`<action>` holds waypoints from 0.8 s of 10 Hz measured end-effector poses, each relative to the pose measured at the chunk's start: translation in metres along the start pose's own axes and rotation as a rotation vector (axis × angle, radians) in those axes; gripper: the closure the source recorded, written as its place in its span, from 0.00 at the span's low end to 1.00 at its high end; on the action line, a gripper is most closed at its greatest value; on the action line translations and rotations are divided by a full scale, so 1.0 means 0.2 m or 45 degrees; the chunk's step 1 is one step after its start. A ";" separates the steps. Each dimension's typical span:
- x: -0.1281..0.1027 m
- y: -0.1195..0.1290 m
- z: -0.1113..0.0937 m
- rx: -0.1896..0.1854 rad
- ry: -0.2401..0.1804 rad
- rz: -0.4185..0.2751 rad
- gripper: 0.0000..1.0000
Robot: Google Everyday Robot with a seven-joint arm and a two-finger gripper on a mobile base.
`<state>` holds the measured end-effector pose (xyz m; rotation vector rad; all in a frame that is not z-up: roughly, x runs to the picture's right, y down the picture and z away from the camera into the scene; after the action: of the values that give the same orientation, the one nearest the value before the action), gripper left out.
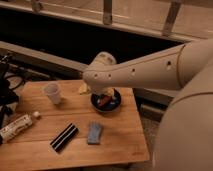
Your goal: Move the arm in a circular motion
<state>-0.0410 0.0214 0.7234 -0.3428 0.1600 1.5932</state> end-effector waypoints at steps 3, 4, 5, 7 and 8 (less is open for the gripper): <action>-0.10 0.04 -0.02 -0.142 -0.105 0.015 0.50; -0.17 0.10 0.00 -0.214 -0.132 0.015 0.61; -0.24 0.18 0.02 -0.285 -0.157 0.002 0.73; -0.35 0.21 0.02 -0.342 -0.200 -0.005 0.90; -0.44 0.25 0.01 -0.371 -0.225 -0.018 0.98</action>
<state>-0.0894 -0.0645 0.7485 -0.4246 -0.2121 1.6255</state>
